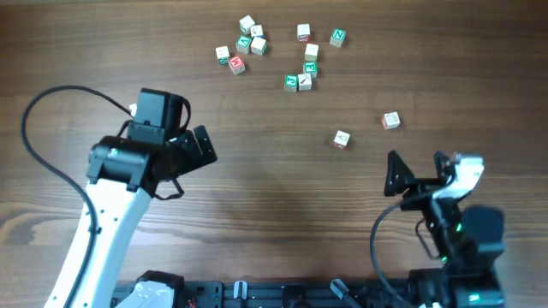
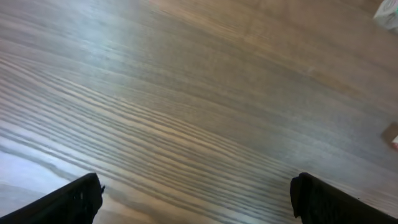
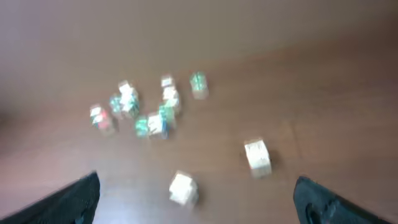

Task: Form a circle

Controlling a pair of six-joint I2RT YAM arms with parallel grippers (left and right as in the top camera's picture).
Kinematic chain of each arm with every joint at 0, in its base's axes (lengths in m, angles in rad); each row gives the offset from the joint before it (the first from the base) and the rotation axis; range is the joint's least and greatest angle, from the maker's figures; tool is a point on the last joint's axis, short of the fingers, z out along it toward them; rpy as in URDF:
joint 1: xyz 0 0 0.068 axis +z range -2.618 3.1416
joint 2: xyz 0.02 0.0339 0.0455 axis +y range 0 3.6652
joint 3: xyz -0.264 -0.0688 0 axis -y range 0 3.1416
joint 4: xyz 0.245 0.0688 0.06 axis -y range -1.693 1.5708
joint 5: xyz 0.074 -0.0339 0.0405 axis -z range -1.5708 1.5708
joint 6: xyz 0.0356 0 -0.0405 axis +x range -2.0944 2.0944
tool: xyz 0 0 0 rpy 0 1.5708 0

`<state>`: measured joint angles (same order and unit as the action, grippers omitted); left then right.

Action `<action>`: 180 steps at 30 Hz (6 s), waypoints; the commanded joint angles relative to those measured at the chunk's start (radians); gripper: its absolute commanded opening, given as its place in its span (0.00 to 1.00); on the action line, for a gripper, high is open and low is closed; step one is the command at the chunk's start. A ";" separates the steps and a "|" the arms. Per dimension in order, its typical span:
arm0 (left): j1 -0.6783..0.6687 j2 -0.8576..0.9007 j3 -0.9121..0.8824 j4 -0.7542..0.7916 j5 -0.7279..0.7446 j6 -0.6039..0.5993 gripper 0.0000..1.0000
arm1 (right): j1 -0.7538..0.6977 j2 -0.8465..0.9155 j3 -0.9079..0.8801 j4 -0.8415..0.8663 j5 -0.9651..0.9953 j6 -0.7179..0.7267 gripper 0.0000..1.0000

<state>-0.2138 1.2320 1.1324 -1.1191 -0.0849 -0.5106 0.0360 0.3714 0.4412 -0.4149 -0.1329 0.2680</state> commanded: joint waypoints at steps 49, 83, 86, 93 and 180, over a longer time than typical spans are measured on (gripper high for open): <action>0.008 -0.002 -0.099 0.058 0.055 0.005 1.00 | -0.031 1.411 0.426 0.334 0.227 0.056 0.24; 0.008 -0.002 -0.099 0.058 0.055 0.005 1.00 | -0.064 1.407 0.576 0.059 0.476 0.517 0.34; 0.008 -0.002 -0.099 0.058 0.055 0.005 1.00 | -0.064 1.423 0.549 0.086 0.476 0.518 0.34; 0.008 -0.002 -0.099 0.058 0.055 0.005 1.00 | -0.064 1.499 0.545 0.108 0.477 0.517 0.39; 0.008 -0.002 -0.099 0.058 0.055 0.005 1.00 | 0.104 1.428 0.615 -0.024 0.400 0.238 0.23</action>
<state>-0.2138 1.2327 1.0367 -1.0615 -0.0387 -0.5106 0.1421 1.8137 1.0431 -0.4438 0.2379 0.5148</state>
